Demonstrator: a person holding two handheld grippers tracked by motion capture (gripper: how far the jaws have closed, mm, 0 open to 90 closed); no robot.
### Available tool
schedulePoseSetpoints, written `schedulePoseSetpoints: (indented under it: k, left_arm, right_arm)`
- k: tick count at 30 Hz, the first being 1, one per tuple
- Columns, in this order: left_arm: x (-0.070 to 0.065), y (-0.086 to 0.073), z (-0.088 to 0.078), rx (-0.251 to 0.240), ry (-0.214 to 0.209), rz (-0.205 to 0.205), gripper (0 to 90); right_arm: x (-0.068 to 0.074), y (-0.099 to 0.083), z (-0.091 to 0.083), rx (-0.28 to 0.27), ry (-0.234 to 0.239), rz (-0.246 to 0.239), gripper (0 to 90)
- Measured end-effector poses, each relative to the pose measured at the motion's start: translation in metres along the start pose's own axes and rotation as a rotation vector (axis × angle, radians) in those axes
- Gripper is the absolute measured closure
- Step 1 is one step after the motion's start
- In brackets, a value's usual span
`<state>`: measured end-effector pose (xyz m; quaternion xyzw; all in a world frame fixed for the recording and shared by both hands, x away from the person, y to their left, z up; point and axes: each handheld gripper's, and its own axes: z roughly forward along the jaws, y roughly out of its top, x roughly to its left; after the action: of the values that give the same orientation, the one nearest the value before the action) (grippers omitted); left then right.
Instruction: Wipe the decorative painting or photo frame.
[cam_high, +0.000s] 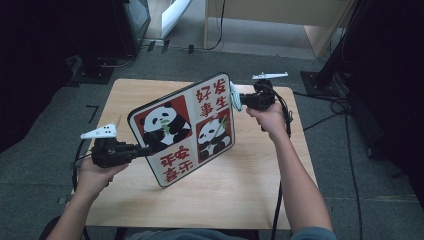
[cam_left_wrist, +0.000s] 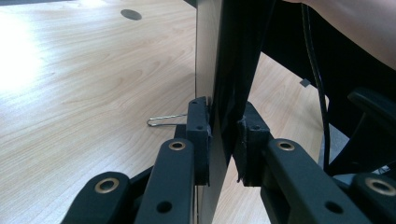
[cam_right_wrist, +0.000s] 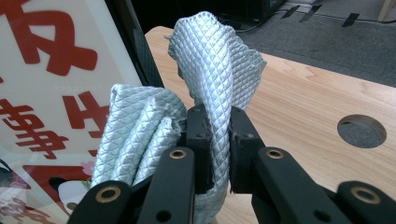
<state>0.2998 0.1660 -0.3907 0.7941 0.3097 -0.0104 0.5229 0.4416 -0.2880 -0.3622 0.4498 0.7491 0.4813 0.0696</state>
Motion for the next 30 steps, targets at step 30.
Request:
schedulePoseSetpoints:
  k: [30]
  left_arm:
    - [0.000, 0.000, 0.000, -0.001, -0.003, -0.003, 78.9]
  right_arm:
    - [-0.014, -0.043, 0.014, 0.023, -0.006, 0.078, 81.9]
